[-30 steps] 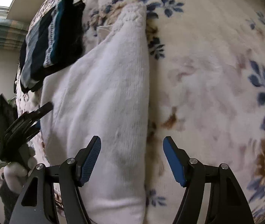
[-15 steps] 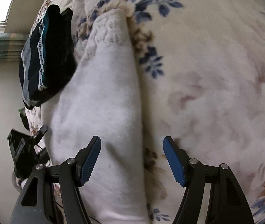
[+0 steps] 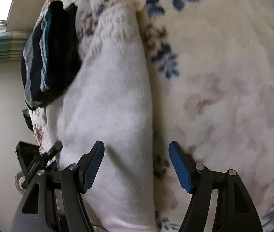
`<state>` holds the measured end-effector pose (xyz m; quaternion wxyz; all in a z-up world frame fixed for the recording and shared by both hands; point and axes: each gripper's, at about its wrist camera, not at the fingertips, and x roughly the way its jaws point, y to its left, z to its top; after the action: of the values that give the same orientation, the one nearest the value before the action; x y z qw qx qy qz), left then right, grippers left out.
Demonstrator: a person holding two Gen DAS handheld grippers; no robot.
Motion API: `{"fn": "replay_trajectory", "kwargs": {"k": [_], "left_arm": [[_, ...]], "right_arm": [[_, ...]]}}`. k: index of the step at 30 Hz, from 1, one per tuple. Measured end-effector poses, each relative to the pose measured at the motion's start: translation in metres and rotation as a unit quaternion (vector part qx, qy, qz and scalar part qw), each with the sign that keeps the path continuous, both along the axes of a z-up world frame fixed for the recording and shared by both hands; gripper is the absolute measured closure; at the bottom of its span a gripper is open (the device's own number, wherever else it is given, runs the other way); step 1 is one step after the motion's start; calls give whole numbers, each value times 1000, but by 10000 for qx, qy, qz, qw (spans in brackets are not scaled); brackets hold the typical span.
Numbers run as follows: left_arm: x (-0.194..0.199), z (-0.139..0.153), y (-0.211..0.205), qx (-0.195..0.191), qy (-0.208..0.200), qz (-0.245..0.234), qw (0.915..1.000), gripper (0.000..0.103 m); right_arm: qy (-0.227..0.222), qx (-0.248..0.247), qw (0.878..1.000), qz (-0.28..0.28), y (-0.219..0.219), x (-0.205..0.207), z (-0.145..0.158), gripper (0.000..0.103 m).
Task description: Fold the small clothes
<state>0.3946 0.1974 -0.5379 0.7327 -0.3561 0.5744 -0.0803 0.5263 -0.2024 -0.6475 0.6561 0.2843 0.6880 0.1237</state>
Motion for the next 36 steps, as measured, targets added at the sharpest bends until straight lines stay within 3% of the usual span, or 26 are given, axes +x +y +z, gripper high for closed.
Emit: {"fn": "replay_trajectory", "kwargs": {"k": [5,9,10,11,13,14,15,16,19,20,23,25,26,27,28,29,30,31,32,35,36], "left_arm": [[30,39,-32,658,-449,-451,9958,46],[49,17,-50,978,-180,-583,9933,42],[46,8,-49,1068,-56,-546,9928,42],[47,4,-47,1041,14,-500,9933,42],[45,-2,-40,893,66,-313,9955,42],[45,-2,-38,832,64,-256,9962,42],[42,0,-33,768,41,-222,9968,42],[38,2,-28,728,34,-179,9972,42],[28,0,-19,605,37,-163,9980,42],[26,3,-13,585,48,-145,9982,42],[15,7,2,561,71,-115,9983,42],[10,9,10,552,102,-53,9984,42],[9,10,9,527,97,-45,9986,42],[6,15,12,515,59,-41,9986,42],[4,20,15,522,12,-40,9986,42],[3,24,17,545,-24,-32,9985,42],[1,29,19,586,-85,-22,9982,42],[2,32,18,601,-143,-26,9981,42],[3,36,13,619,-170,-30,9979,42],[2,44,4,760,-240,-86,9968,42],[1,47,3,811,-222,-87,9964,42]], "right_arm": [[-581,-131,9977,-323,-12,60,0,32],[-540,254,9976,-347,-5,94,-20,33],[-692,299,9968,-280,-1,98,-18,55],[-939,116,9955,-69,7,100,-10,89],[-1422,-131,9892,341,22,95,10,88],[-1861,-387,9790,735,35,87,27,89],[-2331,-693,9624,1210,50,75,43,89],[-2844,-1004,9367,1779,68,59,59,89],[-3979,-1662,8362,3388,118,-7,83,89],[-4228,-1843,7951,3938,132,-33,81,89],[-4556,-2233,6784,5313,158,-99,54,89],[-4652,-2520,6277,5710,162,-119,37,87],[-4678,-2604,6096,5845,161,-125,32,84],[-4629,-2592,6114,5872,157,-127,33,83],[-4503,-2451,6348,5781,154,-120,39,80],[-4292,-2161,6707,5650,149,-111,49,72],[-4120,-1963,6972,5529,145,-108,57,66],[-3809,-1603,7448,5239,138,-98,67,57],[-3395,-961,8045,4778,125,-79,81,57],[-2829,51,8993,3336,88,-40,103,52],[-2623,317,9243,2755,76,-26,104,52]]}}
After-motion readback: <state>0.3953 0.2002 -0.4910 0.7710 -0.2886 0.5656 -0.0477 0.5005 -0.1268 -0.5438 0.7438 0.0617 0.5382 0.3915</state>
